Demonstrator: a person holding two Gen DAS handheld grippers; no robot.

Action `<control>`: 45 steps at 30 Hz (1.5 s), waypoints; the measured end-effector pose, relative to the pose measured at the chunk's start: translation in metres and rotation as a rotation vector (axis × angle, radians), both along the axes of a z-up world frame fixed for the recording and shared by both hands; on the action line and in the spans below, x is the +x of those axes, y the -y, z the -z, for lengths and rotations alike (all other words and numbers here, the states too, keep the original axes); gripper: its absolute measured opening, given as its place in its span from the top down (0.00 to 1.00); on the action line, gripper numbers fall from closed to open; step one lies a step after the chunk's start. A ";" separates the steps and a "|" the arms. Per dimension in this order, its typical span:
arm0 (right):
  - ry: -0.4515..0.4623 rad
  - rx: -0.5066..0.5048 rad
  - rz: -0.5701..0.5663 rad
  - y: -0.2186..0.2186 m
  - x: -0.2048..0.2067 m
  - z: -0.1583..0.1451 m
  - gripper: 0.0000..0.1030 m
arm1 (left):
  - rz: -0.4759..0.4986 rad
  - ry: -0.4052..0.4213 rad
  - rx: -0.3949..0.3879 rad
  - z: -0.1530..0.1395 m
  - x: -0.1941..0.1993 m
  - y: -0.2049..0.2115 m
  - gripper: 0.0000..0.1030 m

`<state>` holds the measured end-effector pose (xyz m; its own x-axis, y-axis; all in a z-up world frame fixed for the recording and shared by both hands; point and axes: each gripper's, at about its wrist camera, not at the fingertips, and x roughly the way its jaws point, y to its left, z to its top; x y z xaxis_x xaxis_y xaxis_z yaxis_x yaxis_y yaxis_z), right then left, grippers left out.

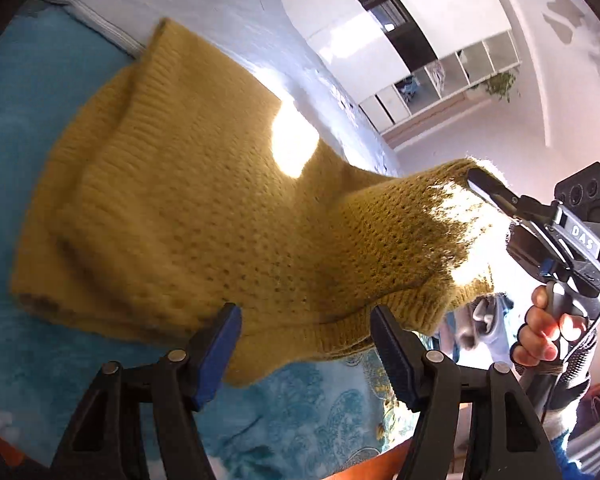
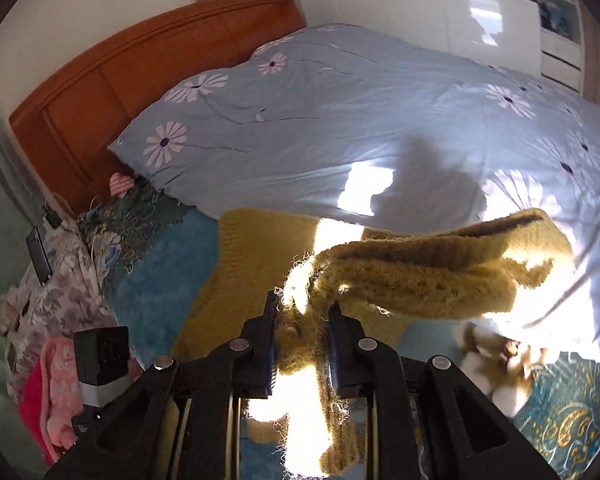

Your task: Fold clothes

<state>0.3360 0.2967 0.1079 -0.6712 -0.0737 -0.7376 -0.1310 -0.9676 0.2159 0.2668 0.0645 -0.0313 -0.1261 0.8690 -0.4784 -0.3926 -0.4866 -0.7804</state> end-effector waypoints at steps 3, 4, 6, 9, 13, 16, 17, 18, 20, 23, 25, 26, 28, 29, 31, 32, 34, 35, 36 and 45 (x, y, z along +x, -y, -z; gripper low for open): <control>0.024 0.097 -0.135 0.053 -0.036 0.006 0.80 | -0.130 -0.025 0.032 -0.008 -0.011 0.050 0.32; 0.038 0.120 -0.181 0.070 -0.048 0.012 0.80 | -0.182 -0.034 0.036 -0.009 -0.016 0.065 0.32; 0.085 0.131 -0.242 0.097 -0.069 0.033 0.80 | -0.247 -0.035 0.036 -0.008 -0.023 0.086 0.32; 0.168 0.128 -0.297 0.126 -0.091 0.075 0.80 | -0.311 -0.021 0.020 0.004 -0.032 0.099 0.32; 0.208 0.134 -0.318 0.142 -0.095 0.099 0.79 | -0.347 0.010 0.010 0.019 -0.036 0.102 0.32; 0.212 0.110 -0.330 0.145 -0.093 0.104 0.71 | -0.338 0.023 0.013 0.021 -0.038 0.096 0.32; 0.207 0.092 -0.342 0.144 -0.091 0.102 0.67 | -0.329 0.020 0.017 0.019 -0.037 0.093 0.32; 0.202 0.074 -0.355 0.144 -0.089 0.101 0.57 | -0.321 0.018 0.021 0.017 -0.035 0.091 0.32; 0.177 0.038 -0.387 0.141 -0.080 0.093 0.54 | -0.293 0.007 0.033 0.011 -0.035 0.086 0.31; 0.113 0.010 -0.360 0.123 -0.056 0.076 0.54 | -0.247 -0.012 0.034 0.004 -0.033 0.073 0.30; 0.071 0.021 -0.325 0.103 -0.040 0.063 0.54 | -0.214 -0.021 0.024 0.001 -0.031 0.062 0.30; 0.048 0.050 -0.303 0.093 -0.034 0.057 0.54 | -0.195 -0.024 0.011 -0.001 -0.029 0.056 0.30; 0.025 0.121 -0.235 0.068 -0.024 0.045 0.54 | -0.158 -0.031 -0.017 -0.004 -0.025 0.043 0.30; 0.025 0.129 -0.195 0.054 -0.022 0.041 0.54 | -0.144 -0.038 -0.027 -0.004 -0.023 0.036 0.30; 0.011 0.053 -0.113 0.028 -0.023 0.033 0.54 | -0.130 -0.032 -0.055 -0.002 -0.022 0.024 0.30; -0.013 -0.012 -0.097 0.020 -0.024 0.028 0.54 | -0.123 -0.028 -0.069 -0.001 -0.022 0.019 0.30; -0.055 -0.123 -0.125 0.018 -0.029 0.021 0.54 | -0.132 -0.015 -0.106 0.004 -0.021 0.011 0.32; -0.055 -0.132 -0.151 0.024 -0.032 0.018 0.54 | -0.140 -0.014 -0.120 0.007 -0.021 0.009 0.32; -0.046 -0.101 -0.169 0.033 -0.037 0.018 0.54 | -0.153 -0.016 -0.130 0.008 -0.020 0.008 0.32; 0.025 0.032 -0.257 0.068 -0.076 0.020 0.86 | -0.194 -0.058 -0.169 0.006 -0.019 0.011 0.84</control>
